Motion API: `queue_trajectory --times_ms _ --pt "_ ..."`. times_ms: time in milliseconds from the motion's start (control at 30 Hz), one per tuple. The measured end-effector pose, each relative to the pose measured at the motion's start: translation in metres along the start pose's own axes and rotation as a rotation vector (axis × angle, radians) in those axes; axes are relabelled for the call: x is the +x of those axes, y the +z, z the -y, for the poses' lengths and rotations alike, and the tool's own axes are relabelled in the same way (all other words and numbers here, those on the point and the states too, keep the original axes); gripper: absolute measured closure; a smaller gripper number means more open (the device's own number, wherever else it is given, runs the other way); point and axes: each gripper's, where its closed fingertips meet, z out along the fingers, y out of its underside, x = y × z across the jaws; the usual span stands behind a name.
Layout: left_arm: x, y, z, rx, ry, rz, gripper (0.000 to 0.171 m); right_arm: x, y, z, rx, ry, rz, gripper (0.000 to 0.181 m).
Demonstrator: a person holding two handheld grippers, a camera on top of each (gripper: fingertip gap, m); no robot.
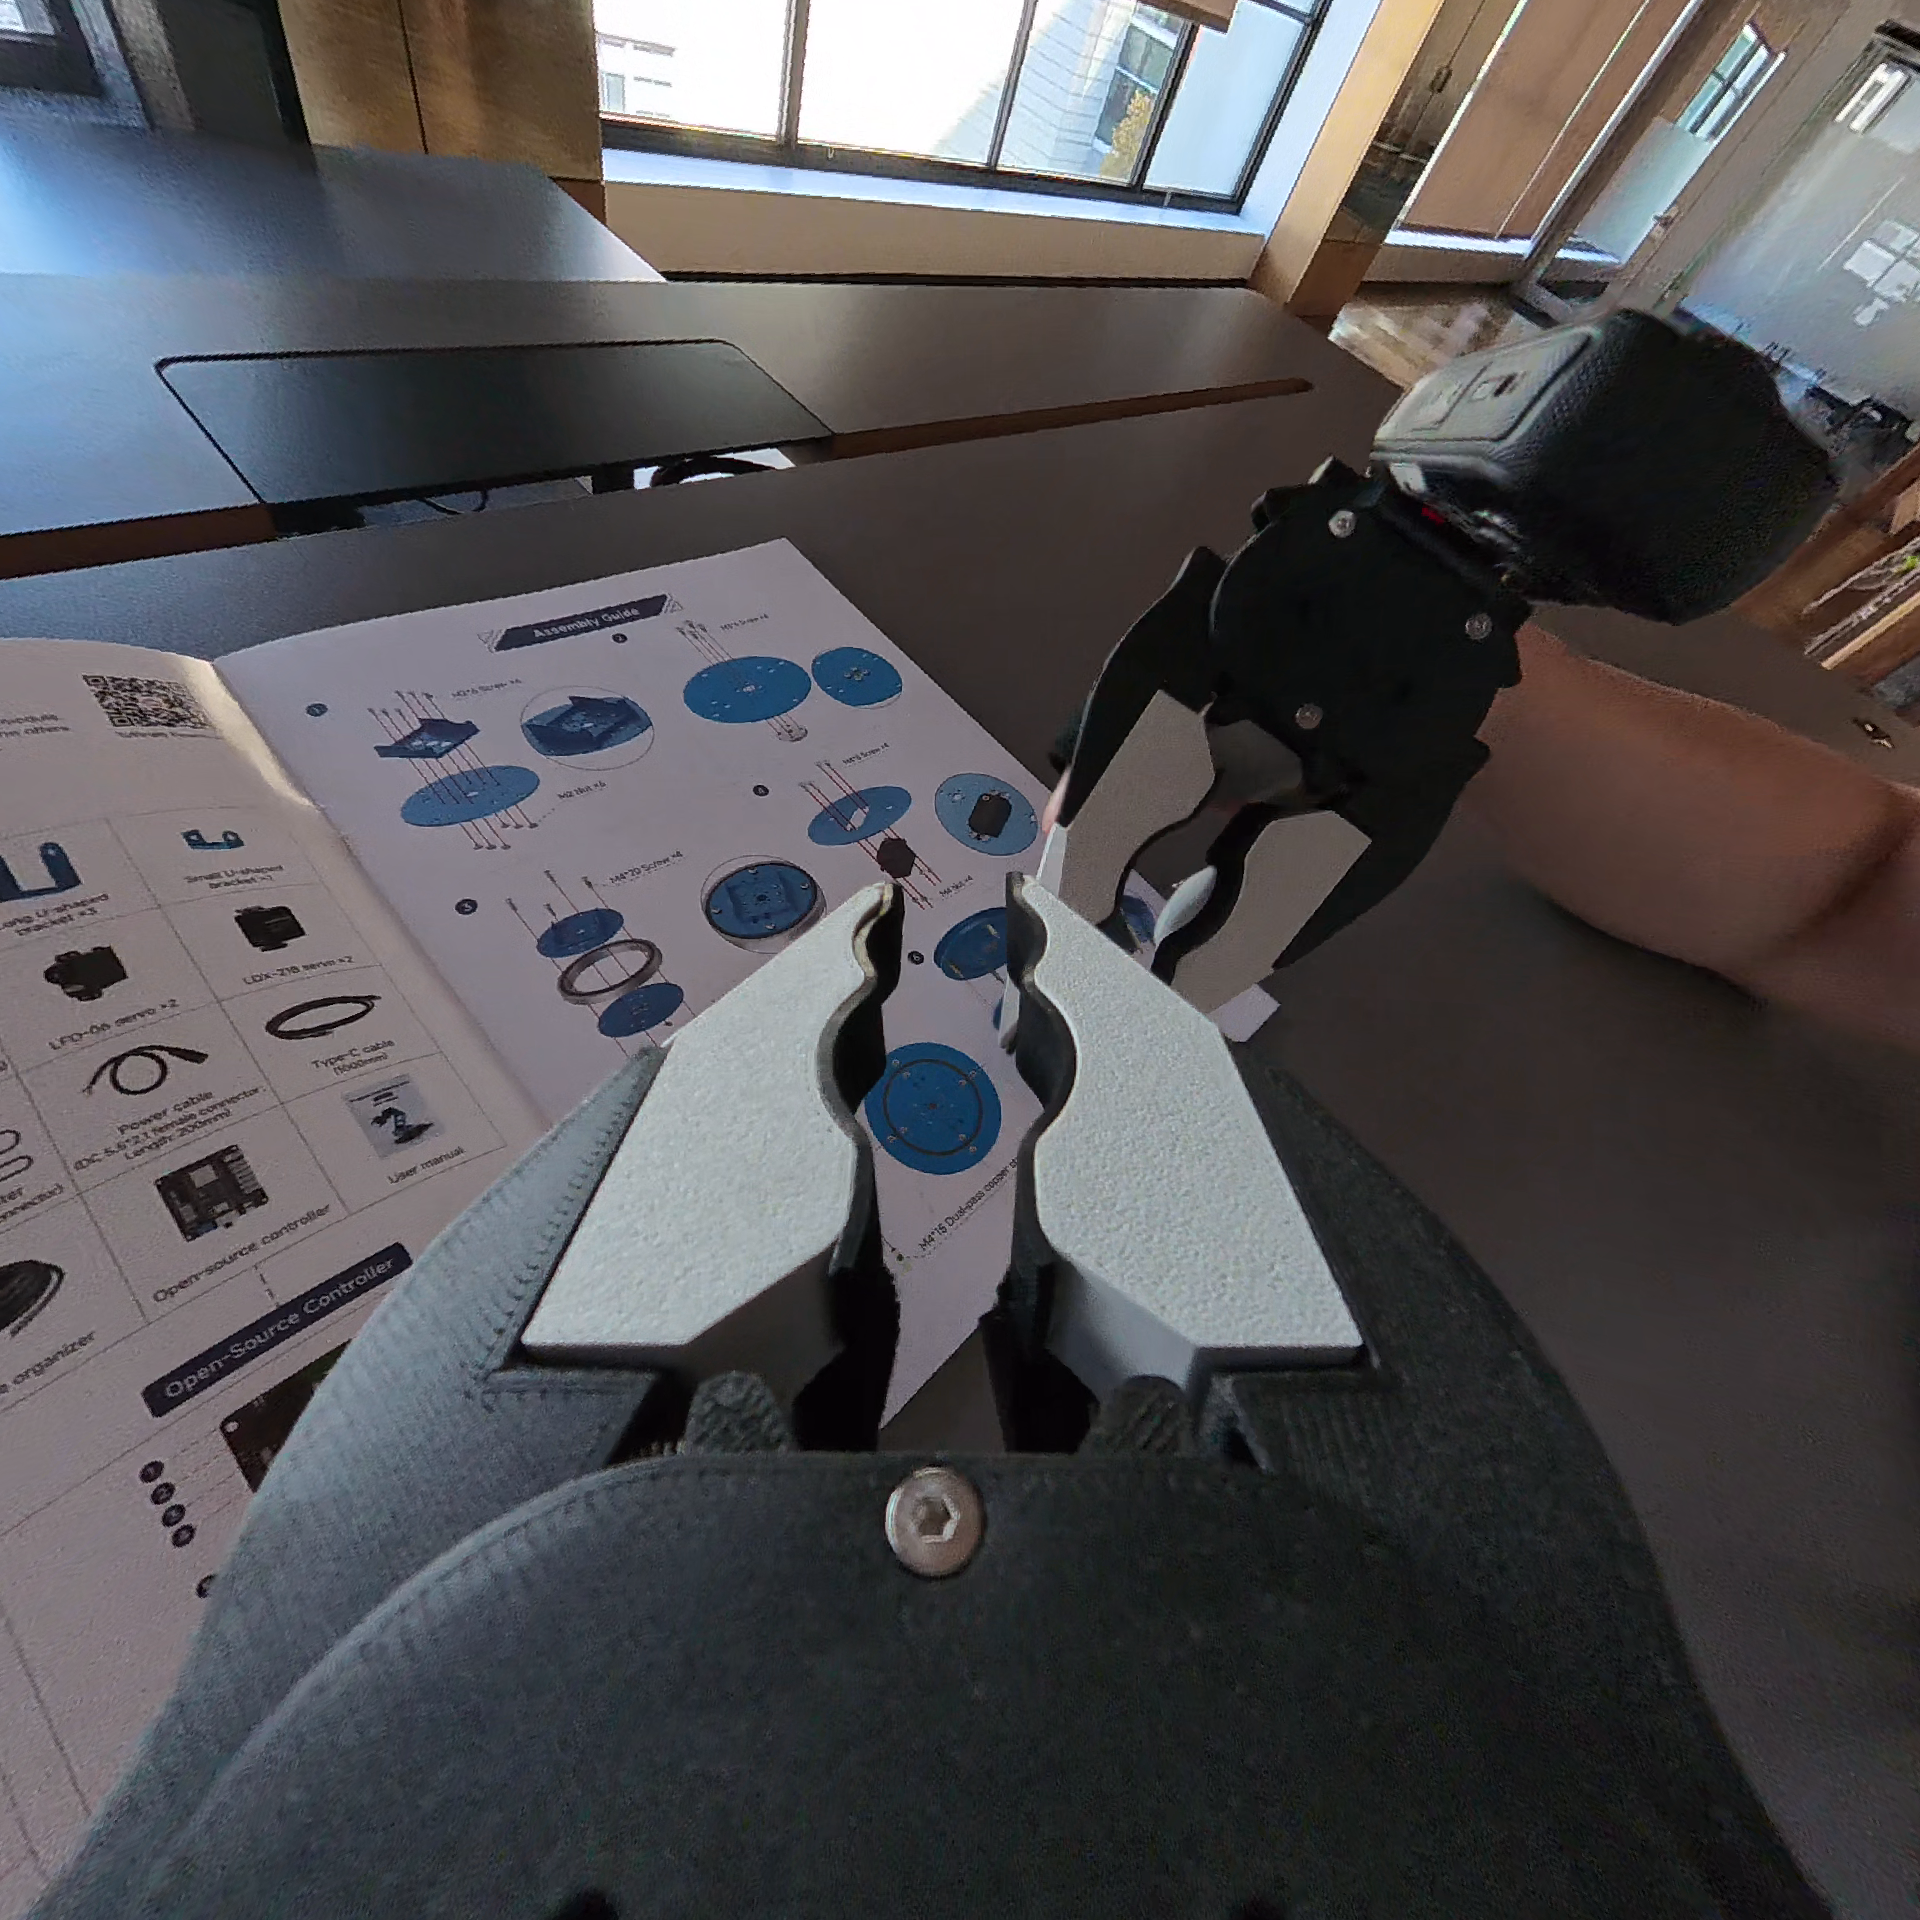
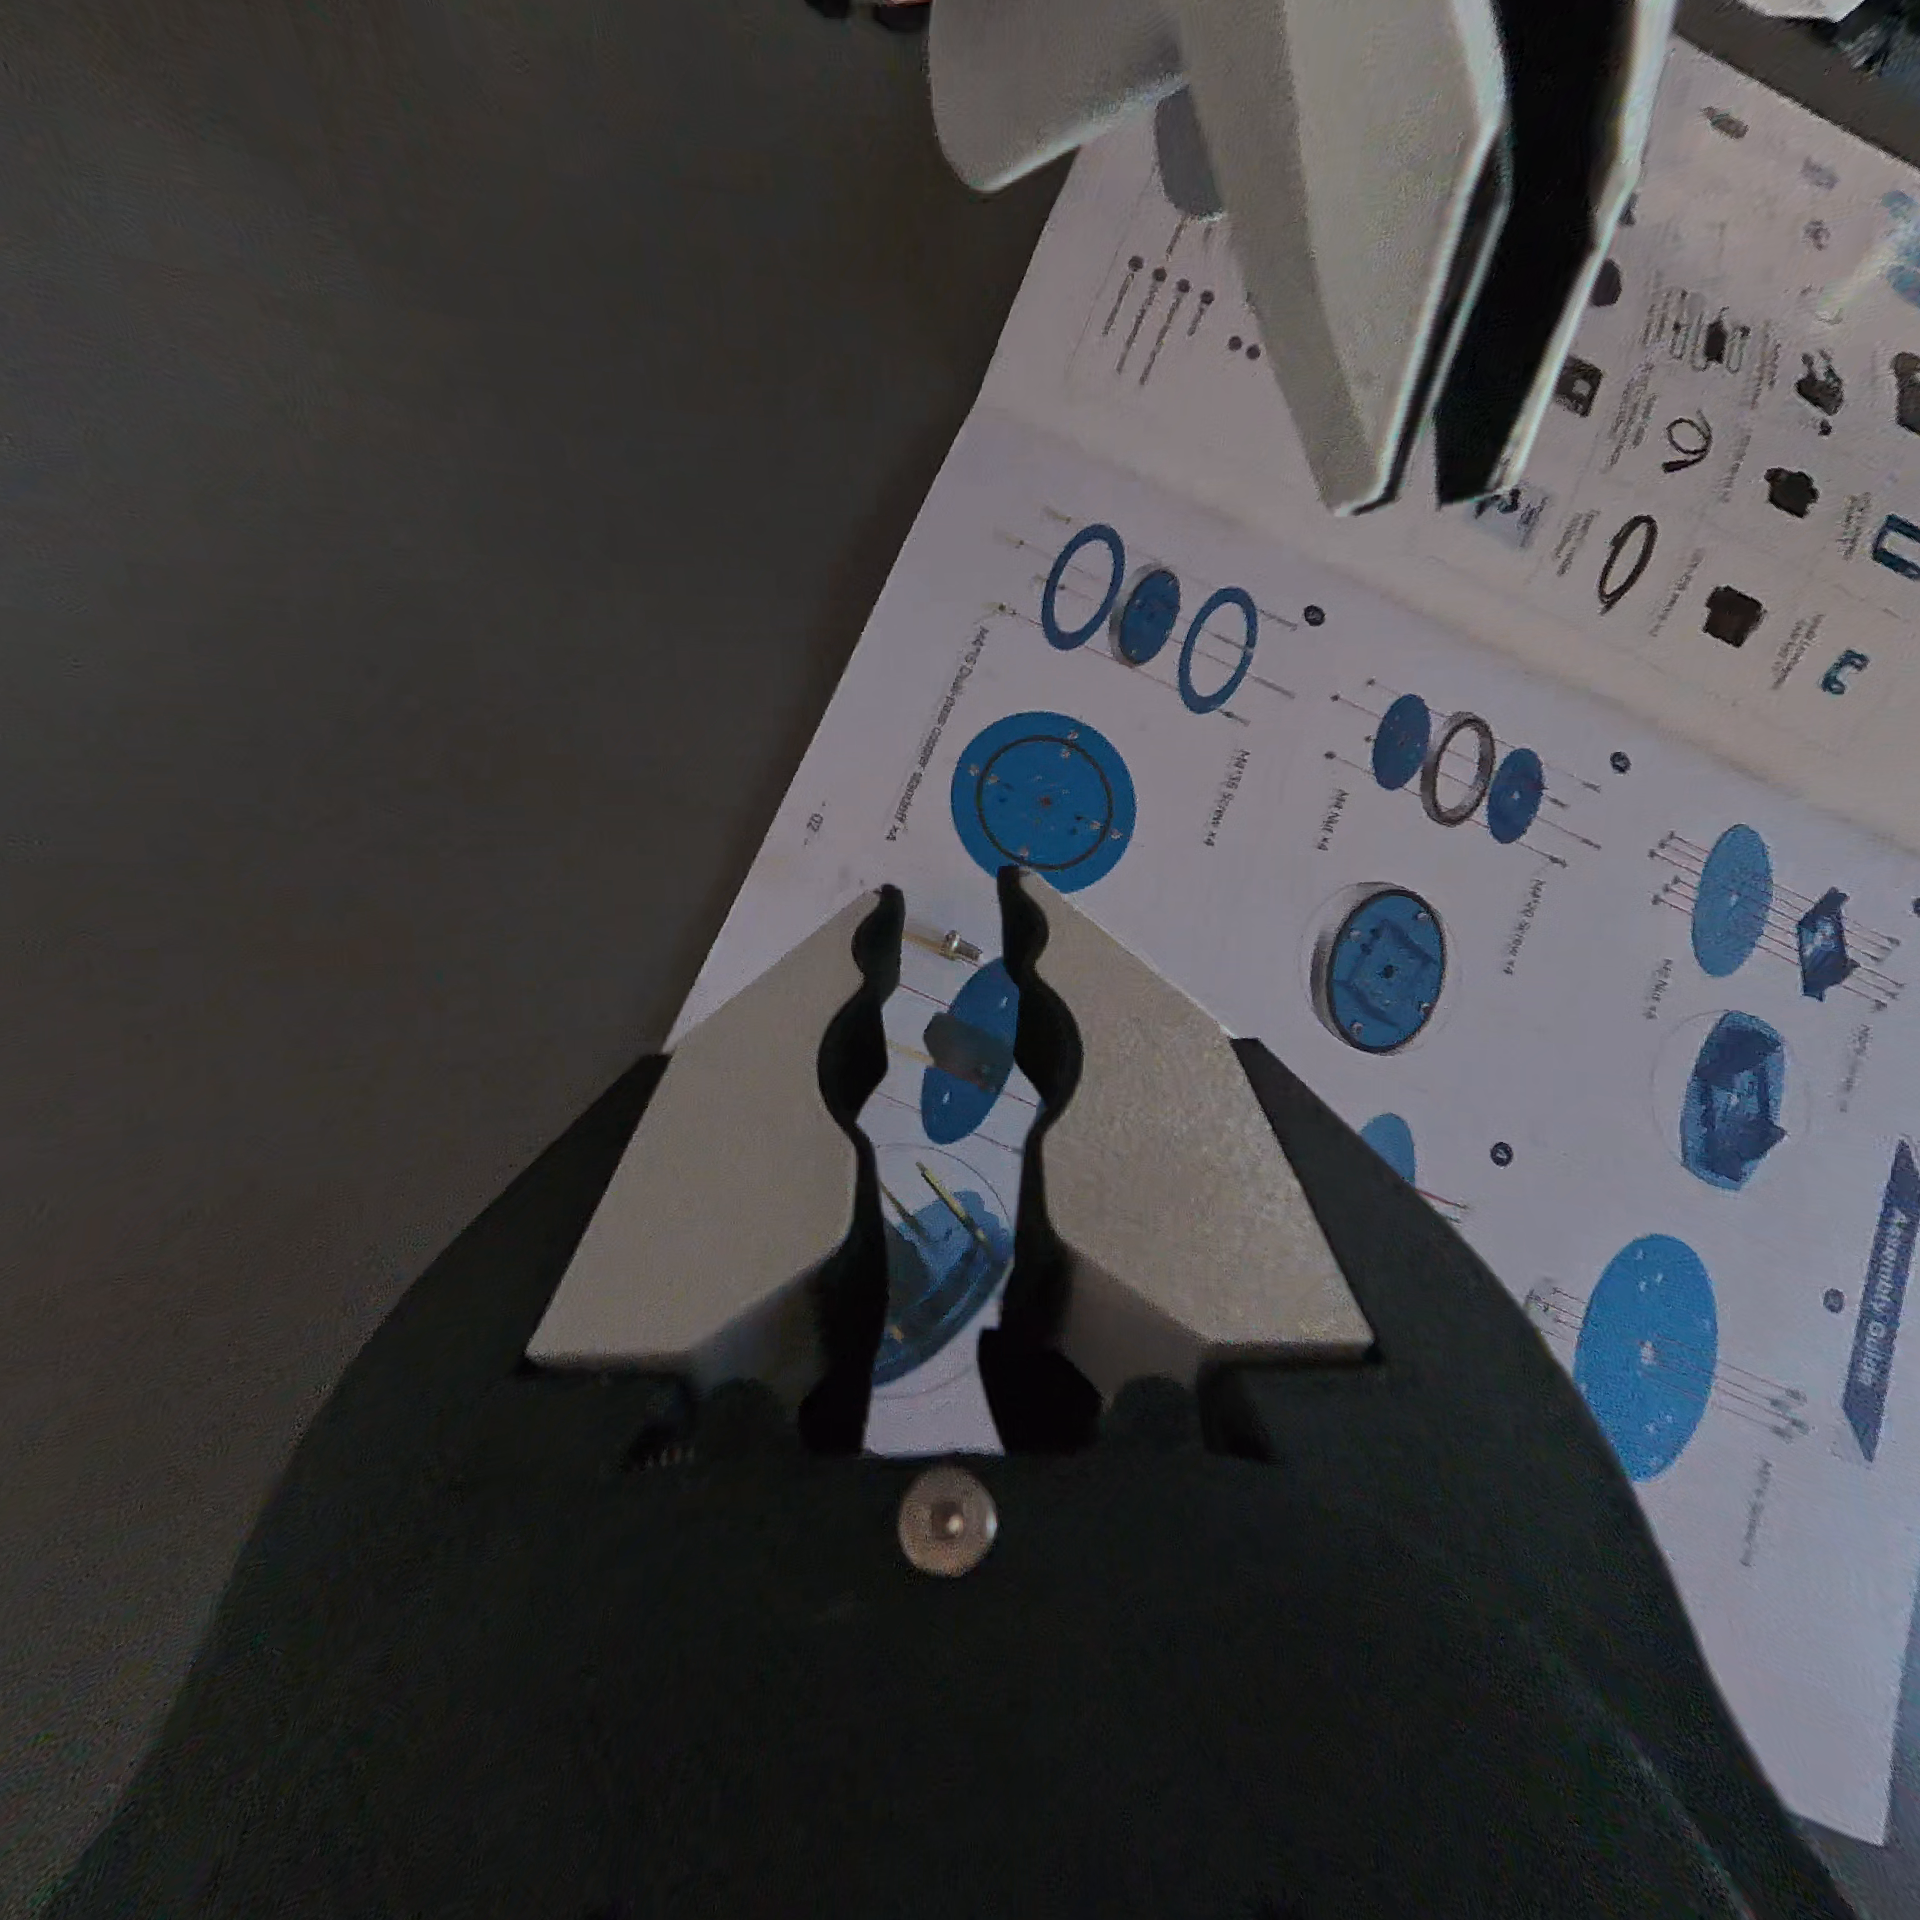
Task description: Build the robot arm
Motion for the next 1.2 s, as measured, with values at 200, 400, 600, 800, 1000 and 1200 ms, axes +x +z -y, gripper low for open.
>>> queue_trajectory --times_ms 200,400,600,800,1000,1200 --pt "0.002 0.001 -0.001 -0.008 0.008 -0.009 0.154 0.003 -0.010 -0.003 -0.019 -0.050 0.133 0.164" --pt "-0.002 -0.003 0.001 -0.001 0.019 0.006 0.155 0.003 -0.013 -0.011 -0.133 -0.178 0.196 0.166" --pt "-0.008 -0.004 0.000 0.005 0.001 0.016 0.155 0.016 -0.021 -0.017 -0.223 0.043 0.091 0.174" --pt "-0.010 -0.001 -0.005 -0.012 -0.009 0.009 0.155 0.013 -0.016 -0.018 -0.108 0.163 -0.039 0.164" --pt "-0.010 -0.002 -0.004 -0.008 -0.005 0.012 0.156 0.017 -0.010 -0.025 -0.073 0.190 -0.017 0.166" --pt "-0.010 -0.003 -0.004 -0.009 -0.003 0.013 0.156 0.018 -0.006 -0.026 -0.062 0.184 0.010 0.178"
